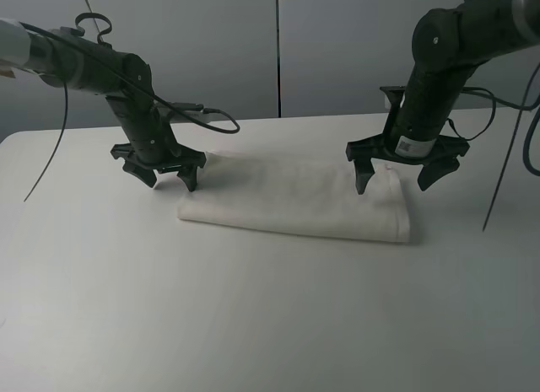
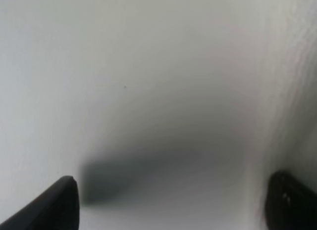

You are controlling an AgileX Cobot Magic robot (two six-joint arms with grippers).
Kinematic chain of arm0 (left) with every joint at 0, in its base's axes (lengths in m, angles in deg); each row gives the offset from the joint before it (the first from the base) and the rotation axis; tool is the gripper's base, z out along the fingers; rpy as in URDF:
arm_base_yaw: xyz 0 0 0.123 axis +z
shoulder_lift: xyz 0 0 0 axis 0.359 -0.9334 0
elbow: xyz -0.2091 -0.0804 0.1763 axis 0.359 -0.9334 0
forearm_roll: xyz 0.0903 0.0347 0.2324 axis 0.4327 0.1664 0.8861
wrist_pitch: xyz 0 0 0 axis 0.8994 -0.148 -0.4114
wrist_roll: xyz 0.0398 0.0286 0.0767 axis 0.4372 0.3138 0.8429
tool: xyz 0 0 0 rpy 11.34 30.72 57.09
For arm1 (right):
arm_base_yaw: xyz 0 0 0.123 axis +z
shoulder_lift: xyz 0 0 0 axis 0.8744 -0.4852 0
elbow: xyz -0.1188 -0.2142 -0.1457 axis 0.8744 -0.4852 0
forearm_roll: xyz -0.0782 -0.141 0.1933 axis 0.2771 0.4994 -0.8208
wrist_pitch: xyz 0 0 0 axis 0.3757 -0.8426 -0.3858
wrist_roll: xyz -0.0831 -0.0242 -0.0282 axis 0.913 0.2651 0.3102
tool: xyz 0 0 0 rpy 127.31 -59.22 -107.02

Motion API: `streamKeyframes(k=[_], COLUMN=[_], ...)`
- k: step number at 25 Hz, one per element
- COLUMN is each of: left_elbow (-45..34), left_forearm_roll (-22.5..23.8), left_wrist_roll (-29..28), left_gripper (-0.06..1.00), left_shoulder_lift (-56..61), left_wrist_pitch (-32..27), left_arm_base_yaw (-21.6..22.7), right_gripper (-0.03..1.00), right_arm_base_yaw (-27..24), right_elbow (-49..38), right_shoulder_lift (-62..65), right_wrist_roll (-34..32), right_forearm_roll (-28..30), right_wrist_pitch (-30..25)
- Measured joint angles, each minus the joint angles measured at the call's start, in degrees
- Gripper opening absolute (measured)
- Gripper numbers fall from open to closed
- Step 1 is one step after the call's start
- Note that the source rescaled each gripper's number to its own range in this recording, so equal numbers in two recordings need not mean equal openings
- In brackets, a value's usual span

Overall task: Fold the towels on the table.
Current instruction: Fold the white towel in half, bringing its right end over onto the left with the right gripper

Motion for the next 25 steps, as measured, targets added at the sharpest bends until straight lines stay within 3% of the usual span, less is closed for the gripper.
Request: streamKeyframes(k=[5, 11, 25], left_elbow=[0.0, 0.0, 0.0], left_forearm_roll=[0.0, 0.0, -0.12], left_wrist_roll=[0.37, 0.47, 1.52], left_gripper=[0.97, 0.97, 0.97], left_shoulder_lift=[0.0, 0.0, 0.0], left_wrist_pitch=[-0.11, -0.2, -0.2], left_arm_base_yaw=[0.0, 0.0, 0.0], right_gripper=[1.0, 1.0, 1.0], right_arm_base_yaw=[-5.08, -5.54, -5.54], right_elbow=[0.13, 0.16, 0.37], right_shoulder_lift=[-1.65, -1.89, -3.42], right_wrist_roll=[6.6, 7.74, 3.3], right_forearm_roll=[-8.52, -9.89, -4.1], right_wrist_pitch=[1.28, 5.03, 5.67])
